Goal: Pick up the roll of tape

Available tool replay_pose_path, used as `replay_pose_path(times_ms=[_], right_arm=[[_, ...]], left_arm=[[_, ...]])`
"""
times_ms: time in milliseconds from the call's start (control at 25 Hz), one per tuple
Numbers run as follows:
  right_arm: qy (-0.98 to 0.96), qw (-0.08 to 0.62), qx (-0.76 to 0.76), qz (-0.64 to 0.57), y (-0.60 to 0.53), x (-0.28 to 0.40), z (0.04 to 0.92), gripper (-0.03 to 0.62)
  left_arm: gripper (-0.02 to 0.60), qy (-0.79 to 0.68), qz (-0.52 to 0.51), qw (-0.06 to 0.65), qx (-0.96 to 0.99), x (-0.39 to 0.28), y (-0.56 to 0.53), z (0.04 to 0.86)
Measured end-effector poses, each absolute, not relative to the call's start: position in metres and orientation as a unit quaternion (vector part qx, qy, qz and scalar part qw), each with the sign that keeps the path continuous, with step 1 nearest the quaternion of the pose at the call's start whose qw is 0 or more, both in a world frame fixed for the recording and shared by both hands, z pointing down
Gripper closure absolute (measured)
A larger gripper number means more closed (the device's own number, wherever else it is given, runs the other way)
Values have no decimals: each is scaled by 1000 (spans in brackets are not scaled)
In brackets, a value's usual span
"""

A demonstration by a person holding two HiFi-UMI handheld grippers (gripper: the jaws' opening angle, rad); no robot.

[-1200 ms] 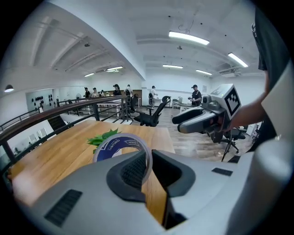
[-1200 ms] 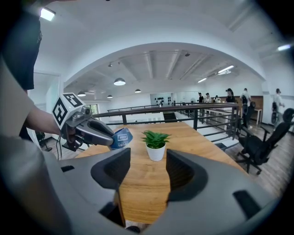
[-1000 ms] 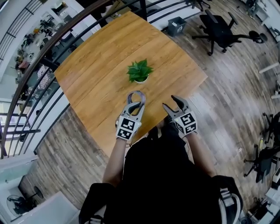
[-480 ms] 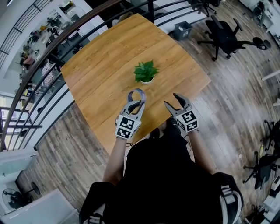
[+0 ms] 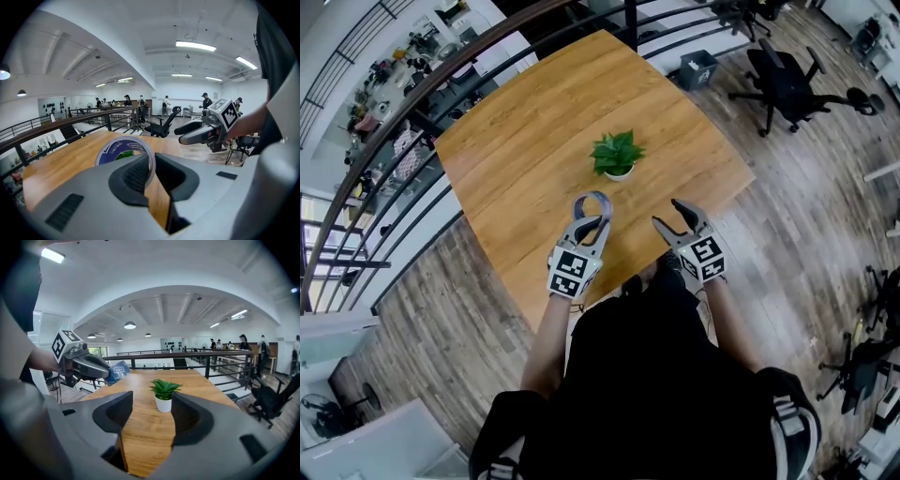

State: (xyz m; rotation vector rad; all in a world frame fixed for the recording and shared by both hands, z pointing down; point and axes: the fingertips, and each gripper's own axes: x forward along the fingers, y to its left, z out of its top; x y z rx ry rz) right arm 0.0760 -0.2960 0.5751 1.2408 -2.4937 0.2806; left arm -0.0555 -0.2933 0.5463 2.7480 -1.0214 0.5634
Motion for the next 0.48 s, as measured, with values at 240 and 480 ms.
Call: replay_pose_path(times_ms=[240,480], right_arm=[[-877,171,437,100,-296,75,577,336],[-875,173,441,103,-294,76,580,338]], left_arm=[[525,-346,189,86,915,-60,-291,549],[525,-341,190,86,916,-58,-291,550]])
